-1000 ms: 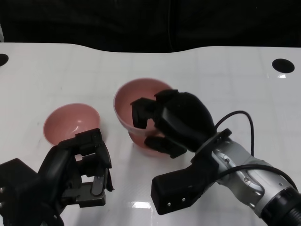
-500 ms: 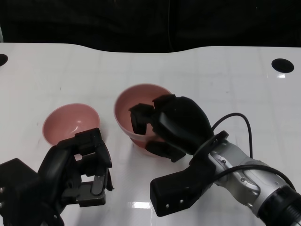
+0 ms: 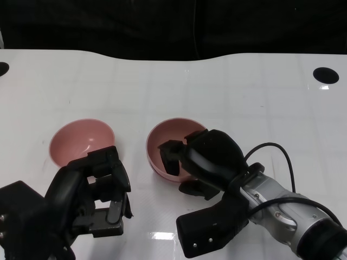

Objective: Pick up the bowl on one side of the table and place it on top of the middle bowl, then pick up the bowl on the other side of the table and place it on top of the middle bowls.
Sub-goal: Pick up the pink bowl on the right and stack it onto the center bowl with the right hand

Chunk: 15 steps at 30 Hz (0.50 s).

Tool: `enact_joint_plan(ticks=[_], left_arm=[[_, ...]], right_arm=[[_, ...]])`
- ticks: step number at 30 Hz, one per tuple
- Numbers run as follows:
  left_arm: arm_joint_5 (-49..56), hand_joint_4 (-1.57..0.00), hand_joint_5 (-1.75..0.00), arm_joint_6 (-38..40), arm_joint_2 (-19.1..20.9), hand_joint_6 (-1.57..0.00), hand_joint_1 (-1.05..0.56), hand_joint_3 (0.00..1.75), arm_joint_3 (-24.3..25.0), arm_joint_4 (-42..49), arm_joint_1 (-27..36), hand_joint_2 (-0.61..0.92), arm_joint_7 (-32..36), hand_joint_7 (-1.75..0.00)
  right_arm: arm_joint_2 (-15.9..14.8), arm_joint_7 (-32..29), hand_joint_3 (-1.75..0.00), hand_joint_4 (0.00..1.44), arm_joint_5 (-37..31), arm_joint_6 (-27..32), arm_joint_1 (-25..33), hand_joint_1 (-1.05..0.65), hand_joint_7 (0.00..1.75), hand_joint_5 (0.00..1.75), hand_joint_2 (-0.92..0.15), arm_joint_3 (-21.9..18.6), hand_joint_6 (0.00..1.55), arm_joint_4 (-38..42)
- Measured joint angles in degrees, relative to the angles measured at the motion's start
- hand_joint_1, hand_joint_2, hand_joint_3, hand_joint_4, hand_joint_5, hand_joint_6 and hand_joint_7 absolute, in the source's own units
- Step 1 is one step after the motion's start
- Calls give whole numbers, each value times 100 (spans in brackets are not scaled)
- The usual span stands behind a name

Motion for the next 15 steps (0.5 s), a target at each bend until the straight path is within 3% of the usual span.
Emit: enact_joint_plan(ticks=[1,3,6,14,15], left_arm=[[-1,-91,-175,0,0,-89,-7,155,0,0,0,34,0,-157],[-5,-92,-175,0,0,-89,-7,155,0,0,0,34,-1,-157],[-5,-92,-175,-1,0,-89,-7,155,2,2,0,34,-1,-158],[-12,-93,-175,5,0,-89,-7,156,2,0,0,33,-1,-159],[-14,-93,-175,5,0,-89,-7,156,2,1,0,33,-1,-159]], right_arm=[[4,135,-34,71,9,91,-8,-40,63,77,-84,4,68,1],[16,514,-25,60,13,345,-26,-50,20,39,-90,14,68,-5],[20,827,-25,54,13,603,-27,-57,7,28,-92,47,64,-55],[11,1181,-35,42,10,862,-26,-66,1,20,-92,72,52,-308],[8,1202,-36,35,11,880,-25,-69,0,16,-92,73,43,-341]])
